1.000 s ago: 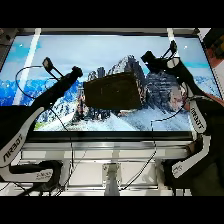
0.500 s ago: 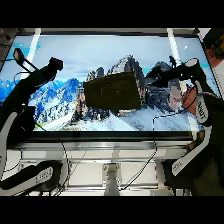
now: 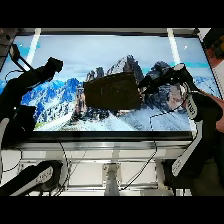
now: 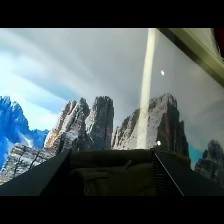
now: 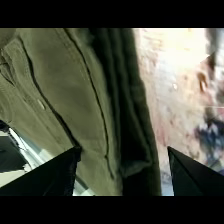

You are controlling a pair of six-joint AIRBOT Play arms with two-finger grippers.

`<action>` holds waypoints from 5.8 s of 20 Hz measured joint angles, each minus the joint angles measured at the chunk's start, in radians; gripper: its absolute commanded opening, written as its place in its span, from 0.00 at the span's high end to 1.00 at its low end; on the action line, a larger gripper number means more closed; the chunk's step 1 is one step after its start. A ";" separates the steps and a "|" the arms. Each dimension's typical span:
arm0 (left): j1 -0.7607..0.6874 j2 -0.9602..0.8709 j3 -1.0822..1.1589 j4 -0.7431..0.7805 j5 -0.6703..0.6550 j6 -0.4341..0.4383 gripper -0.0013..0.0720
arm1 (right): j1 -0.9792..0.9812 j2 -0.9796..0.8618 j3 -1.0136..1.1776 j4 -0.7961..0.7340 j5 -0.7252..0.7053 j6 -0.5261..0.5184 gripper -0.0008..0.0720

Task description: Fold the clothes and pants, and hang the long-sleeved shirts on hangers.

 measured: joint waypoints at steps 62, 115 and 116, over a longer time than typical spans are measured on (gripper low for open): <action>0.002 0.003 0.000 0.000 0.042 0.004 0.22 | -0.892 0.336 0.347 -0.305 0.367 0.193 0.97; 0.251 0.061 0.670 0.011 0.755 0.064 0.94 | -0.175 0.478 0.311 0.631 0.027 0.173 0.96; 0.251 0.061 0.670 0.011 0.755 0.064 0.94 | -0.174 0.478 0.311 0.631 0.027 0.172 0.96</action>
